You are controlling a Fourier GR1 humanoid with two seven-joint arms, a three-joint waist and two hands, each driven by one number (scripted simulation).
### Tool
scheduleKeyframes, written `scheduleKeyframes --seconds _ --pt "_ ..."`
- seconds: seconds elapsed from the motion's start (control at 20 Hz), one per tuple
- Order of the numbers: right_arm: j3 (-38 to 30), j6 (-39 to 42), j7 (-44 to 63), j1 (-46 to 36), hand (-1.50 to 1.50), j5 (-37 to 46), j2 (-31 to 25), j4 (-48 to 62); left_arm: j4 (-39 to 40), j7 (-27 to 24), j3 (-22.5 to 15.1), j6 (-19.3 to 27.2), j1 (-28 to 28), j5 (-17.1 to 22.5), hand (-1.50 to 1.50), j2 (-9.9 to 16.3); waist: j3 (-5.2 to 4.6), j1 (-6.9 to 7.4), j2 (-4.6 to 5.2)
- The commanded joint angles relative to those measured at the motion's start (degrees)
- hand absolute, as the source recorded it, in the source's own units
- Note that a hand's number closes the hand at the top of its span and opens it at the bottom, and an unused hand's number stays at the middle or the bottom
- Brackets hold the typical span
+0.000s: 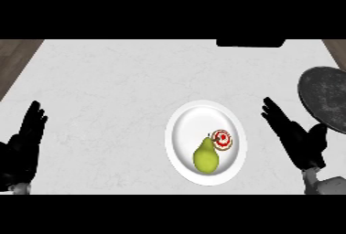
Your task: Pick the cupcake from the plate and place it in the pan
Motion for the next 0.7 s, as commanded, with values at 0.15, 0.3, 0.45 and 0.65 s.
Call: scheduleKeyframes --seconds 0.15,0.3,0.45,0.65 --pt "8.26 22.34 -4.84 -11.34 1.5 -2.95 1.33 -0.59 -2.0 -2.85 -2.27 -2.78 -7.02 -0.47 0.0 -1.06 -0.95 1.25 3.14" --pt "13.66 32.16 -8.85 -16.05 1.5 0.79 0.09 -0.21 -1.28 -1.44 -4.55 -5.11 -11.35 1.43 0.0 -3.21 -0.98 0.69 3.59" --pt "4.05 25.79 -27.24 -16.01 -1.5 9.32 -2.84 3.29 1.99 -2.33 -2.53 -5.4 -12.73 2.34 0.0 -3.56 -0.94 -2.35 3.01" --pt "-2.13 26.6 -42.04 -15.05 -1.5 14.64 -10.47 8.27 1.34 -2.22 -3.27 -4.94 -11.95 1.58 0.0 -4.35 -0.93 -2.15 2.67"
